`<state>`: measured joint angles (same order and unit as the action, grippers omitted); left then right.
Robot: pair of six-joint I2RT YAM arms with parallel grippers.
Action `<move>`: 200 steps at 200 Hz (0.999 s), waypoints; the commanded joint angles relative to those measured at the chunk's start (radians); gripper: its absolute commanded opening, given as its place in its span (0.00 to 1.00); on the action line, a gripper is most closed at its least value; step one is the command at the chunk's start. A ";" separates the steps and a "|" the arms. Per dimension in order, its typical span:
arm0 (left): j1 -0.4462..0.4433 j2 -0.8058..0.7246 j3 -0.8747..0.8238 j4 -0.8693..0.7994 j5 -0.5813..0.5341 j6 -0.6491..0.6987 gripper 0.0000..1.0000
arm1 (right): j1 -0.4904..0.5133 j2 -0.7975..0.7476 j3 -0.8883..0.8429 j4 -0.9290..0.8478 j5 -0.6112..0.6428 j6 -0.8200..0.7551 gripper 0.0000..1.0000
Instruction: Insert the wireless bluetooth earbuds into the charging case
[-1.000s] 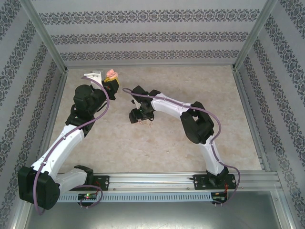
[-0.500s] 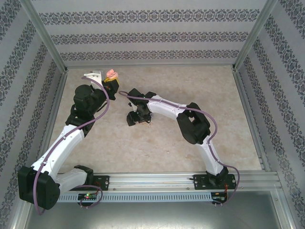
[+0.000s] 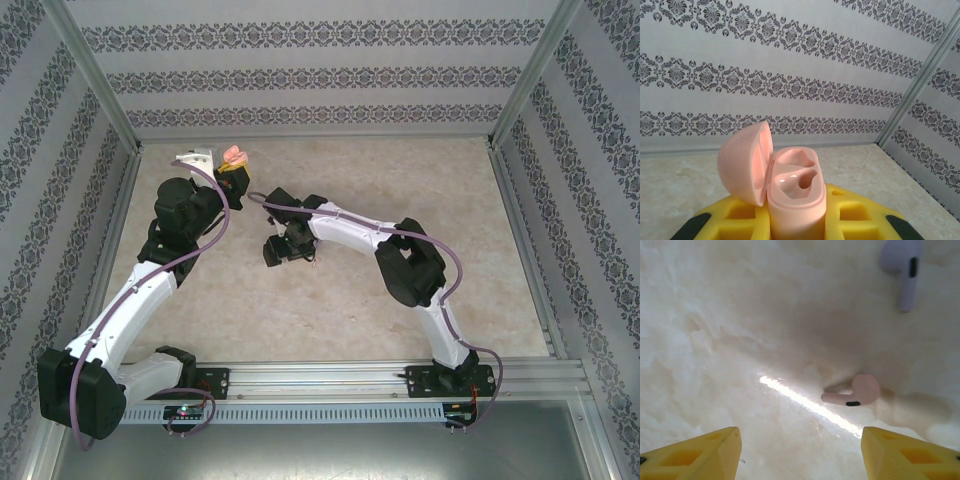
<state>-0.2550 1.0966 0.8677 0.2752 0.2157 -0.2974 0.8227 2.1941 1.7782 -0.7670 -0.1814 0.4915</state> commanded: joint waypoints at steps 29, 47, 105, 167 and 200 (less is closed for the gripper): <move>0.001 -0.015 -0.003 0.045 -0.005 -0.017 0.00 | 0.004 0.002 0.053 -0.107 0.182 0.253 0.63; 0.002 -0.013 -0.004 0.051 -0.005 -0.019 0.00 | 0.004 0.002 0.047 -0.103 0.203 0.353 0.62; 0.002 -0.009 -0.010 0.077 -0.007 -0.022 0.00 | 0.006 0.034 0.082 -0.099 0.192 0.552 0.51; 0.002 -0.012 -0.016 0.091 -0.009 -0.020 0.00 | 0.008 0.095 0.117 -0.120 0.171 0.614 0.48; 0.001 -0.020 -0.022 0.102 -0.016 -0.016 0.00 | 0.010 0.132 0.144 -0.140 0.174 0.620 0.43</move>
<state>-0.2550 1.0966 0.8589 0.3077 0.2115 -0.2981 0.8227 2.2890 1.8782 -0.8639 -0.0154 1.0801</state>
